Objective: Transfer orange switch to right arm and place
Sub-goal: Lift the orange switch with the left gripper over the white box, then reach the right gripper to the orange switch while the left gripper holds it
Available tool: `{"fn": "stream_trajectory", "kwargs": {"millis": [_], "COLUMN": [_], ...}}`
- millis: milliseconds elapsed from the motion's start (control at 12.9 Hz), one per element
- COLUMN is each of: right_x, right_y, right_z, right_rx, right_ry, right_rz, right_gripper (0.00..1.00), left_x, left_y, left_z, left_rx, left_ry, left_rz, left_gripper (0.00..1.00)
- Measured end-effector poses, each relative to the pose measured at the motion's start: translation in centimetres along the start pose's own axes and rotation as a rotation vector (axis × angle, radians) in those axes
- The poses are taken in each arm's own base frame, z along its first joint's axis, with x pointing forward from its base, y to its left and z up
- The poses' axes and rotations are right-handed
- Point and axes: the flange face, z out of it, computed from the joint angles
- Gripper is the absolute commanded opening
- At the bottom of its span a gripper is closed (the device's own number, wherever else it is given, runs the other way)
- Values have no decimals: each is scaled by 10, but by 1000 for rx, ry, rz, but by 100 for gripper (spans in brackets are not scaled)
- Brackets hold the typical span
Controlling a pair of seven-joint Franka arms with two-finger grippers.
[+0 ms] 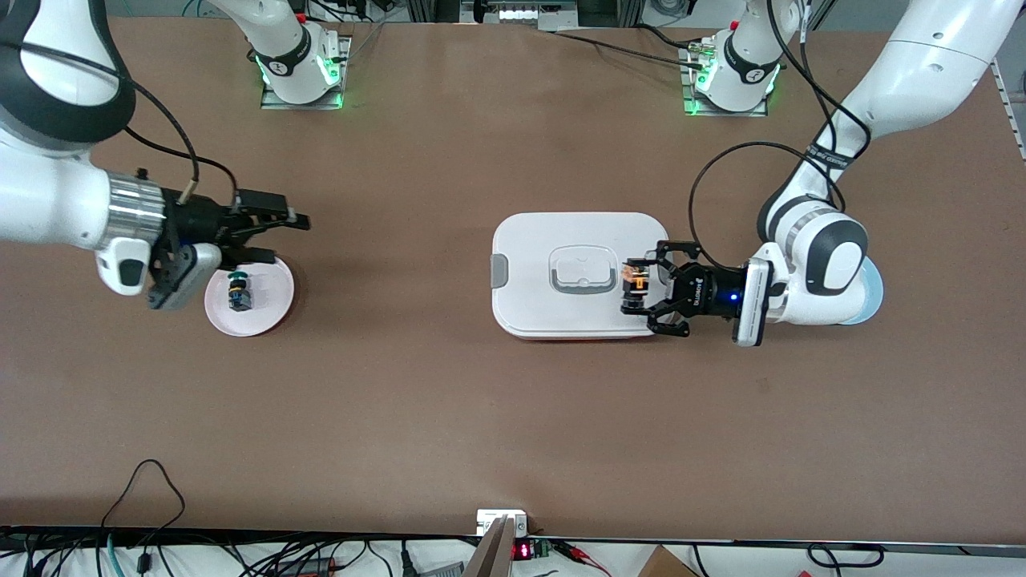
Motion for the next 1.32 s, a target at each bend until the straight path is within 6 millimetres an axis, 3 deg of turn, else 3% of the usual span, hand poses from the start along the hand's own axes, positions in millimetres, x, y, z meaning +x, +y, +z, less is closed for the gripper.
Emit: {"fn": "stream_trajectory", "kwargs": {"millis": [233,466,700,933,1322], "right_x": [21,42,56,73,78], "right_y": [-20,-46,-41,-38,-89], "right_z": [67,120,154,192,254], "right_rx": [245,402,559,589,528], "right_ry": [-32,1,30,67,112], "right_rz": [200,346,472,537,679], "right_gripper": [100,100,100,100,100], "left_x": [-8,-19,-20,-20,-21], "left_y": [0,1,0,0,0], "left_z": [49,82,85,83,85], "left_rx": [6,31,40,42,41], "left_ry": [42,73,79,79,79], "left_rz": [-9,-2,3,5,5], "left_gripper": [55,55,55,55,55]}}
